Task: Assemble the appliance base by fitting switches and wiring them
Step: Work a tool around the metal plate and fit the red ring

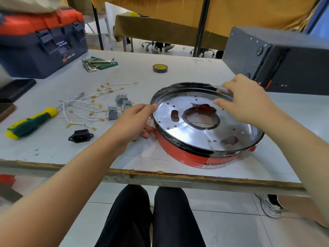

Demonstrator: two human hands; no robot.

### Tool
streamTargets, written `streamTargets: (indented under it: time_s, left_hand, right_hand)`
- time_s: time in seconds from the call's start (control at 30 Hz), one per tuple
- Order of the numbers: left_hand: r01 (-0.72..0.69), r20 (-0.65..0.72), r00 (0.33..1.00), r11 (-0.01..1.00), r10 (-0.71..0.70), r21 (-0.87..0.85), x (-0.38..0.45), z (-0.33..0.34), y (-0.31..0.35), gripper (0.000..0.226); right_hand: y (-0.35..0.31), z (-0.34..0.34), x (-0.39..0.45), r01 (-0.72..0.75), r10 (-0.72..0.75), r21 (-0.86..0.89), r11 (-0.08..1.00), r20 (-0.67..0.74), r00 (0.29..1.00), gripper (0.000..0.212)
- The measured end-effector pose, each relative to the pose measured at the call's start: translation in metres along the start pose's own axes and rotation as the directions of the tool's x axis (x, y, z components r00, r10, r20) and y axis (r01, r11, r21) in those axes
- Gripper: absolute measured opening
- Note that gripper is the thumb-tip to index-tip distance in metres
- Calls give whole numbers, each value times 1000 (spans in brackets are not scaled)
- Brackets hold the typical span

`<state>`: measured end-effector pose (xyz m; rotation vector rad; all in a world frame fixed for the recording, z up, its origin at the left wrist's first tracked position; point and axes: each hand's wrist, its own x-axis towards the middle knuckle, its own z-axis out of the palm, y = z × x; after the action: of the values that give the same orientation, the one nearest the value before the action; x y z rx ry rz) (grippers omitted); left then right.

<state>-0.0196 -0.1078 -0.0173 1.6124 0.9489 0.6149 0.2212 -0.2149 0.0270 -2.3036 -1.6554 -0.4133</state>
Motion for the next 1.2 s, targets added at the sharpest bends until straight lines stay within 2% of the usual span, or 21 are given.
streamTargets:
  time_s: [0.1, 0.2, 0.37, 0.5, 0.57, 0.67, 0.83, 1.03, 1.2]
  left_hand:
    - [17, -18, 1000, 996, -19, -84, 1, 3, 1, 30]
    - [4, -44, 999, 987, -11, -158, 2, 6, 4, 16]
    - [-16, -26, 1000, 959, 9, -283, 4, 5, 5, 22]
    - [24, -70, 996, 946, -49, -324, 11, -4, 6, 15]
    - [34, -94, 993, 930, -73, -366, 15, -9, 8, 17]
    - [30, -111, 991, 941, -71, -337, 18, -15, 8, 23]
    - [36, -73, 996, 973, -54, -229, 21, -19, 2, 48]
    - [58, -66, 995, 981, -71, -183, 23, -22, 1, 25]
    - [44, -102, 993, 993, -56, -109, 23, -20, 2, 25]
  right_hand:
    - [18, 2, 0, -188, 192, -80, 979, 51, 980, 42]
    - [29, 0, 5, -302, 301, -2, 953, 95, 949, 41]
    - [34, -3, 10, -340, 334, 1, 940, 180, 925, 27]
    - [32, 1, 11, -391, 351, 129, 911, 252, 902, 40]
    - [28, 7, 14, -386, 338, 198, 901, 239, 910, 47]
    - [22, 13, 21, -370, 325, 218, 903, 217, 921, 48]
    - [21, 17, 28, -394, 339, 242, 887, 239, 910, 45]
    - [26, 15, 26, -422, 339, 302, 855, 289, 895, 39]
    - [24, 15, 24, -417, 336, 304, 856, 287, 897, 42]
